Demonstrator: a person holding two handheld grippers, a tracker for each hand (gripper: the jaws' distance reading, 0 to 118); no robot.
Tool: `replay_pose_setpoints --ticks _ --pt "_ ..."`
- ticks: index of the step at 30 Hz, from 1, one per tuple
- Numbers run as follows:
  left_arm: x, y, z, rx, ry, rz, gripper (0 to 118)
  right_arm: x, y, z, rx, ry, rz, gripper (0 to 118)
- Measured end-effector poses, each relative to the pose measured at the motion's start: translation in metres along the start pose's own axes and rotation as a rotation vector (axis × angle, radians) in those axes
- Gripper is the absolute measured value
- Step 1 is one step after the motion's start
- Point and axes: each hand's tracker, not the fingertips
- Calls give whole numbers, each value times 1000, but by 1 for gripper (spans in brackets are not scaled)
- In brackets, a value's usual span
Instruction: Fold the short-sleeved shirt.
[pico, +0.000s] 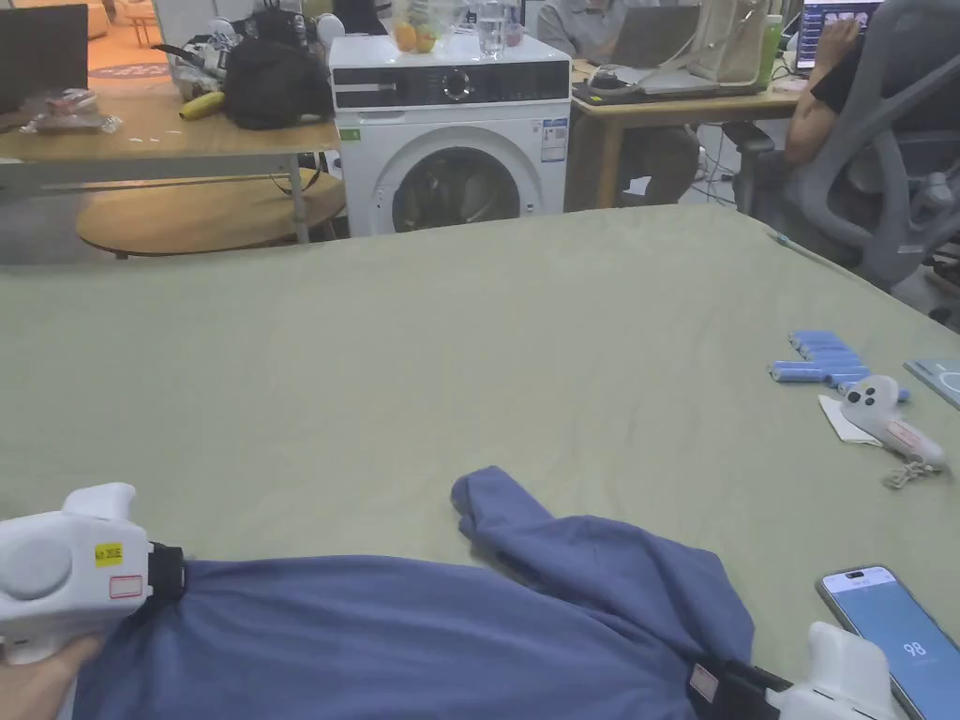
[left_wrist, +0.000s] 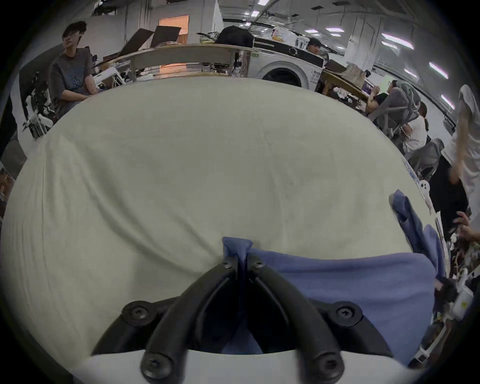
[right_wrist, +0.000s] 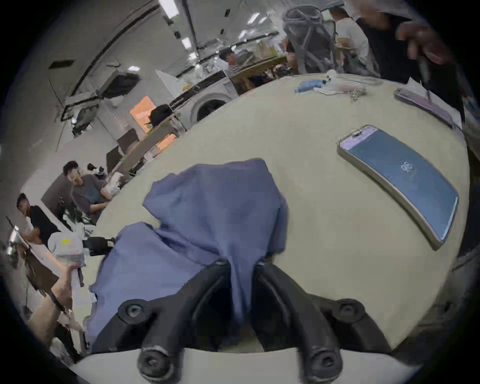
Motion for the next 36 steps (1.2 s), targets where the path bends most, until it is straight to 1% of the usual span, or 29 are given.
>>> replay_pose_setpoints --ticks 1,2,3,5,6,9,11,12,15,17,22,24,27,29,32,36 --pt "1 -3 9 46 -5 -8 0 -2 3 5 -4 -23 7 6" --pt "5 -9 29 142 10 -48 0 -8 5 13 20 -22 30 5" --pt "9 -15 53 244 37 -63 0 -14 10 21 50 -5 73 5" --pt "-3 -11 96 367 -36 -31 0 -31 24 38 93 25 144 5" --pt "-4 -11 127 418 -55 -22 0 -46 31 46 118 53 184 5" --pt "-18 -5 197 549 -38 -32 0 -83 56 68 205 109 293 5" --pt "-26 -5 253 663 -29 -21 0 -110 82 81 264 169 323 5" --pt "-34 -2 266 691 -36 -8 0 -119 91 86 288 184 334 5" --pt "-42 2 322 802 0 -1 0 -158 126 99 363 175 421 5" --pt "-44 8 346 860 32 -3 0 -180 148 103 374 187 450 5" --pt "-41 36 380 962 78 3 0 -237 197 111 439 206 494 5" --pt "-36 51 388 982 95 -3 0 -261 216 111 479 180 532 5" --pt "-36 81 387 993 112 5 0 -287 246 103 495 178 541 5" --pt "-38 103 379 993 135 9 0 -304 264 93 499 164 552 5" --pt "-41 133 360 993 156 13 0 -320 289 70 499 150 559 5" --pt "-47 174 327 973 195 14 0 -339 315 29 494 105 586 5"
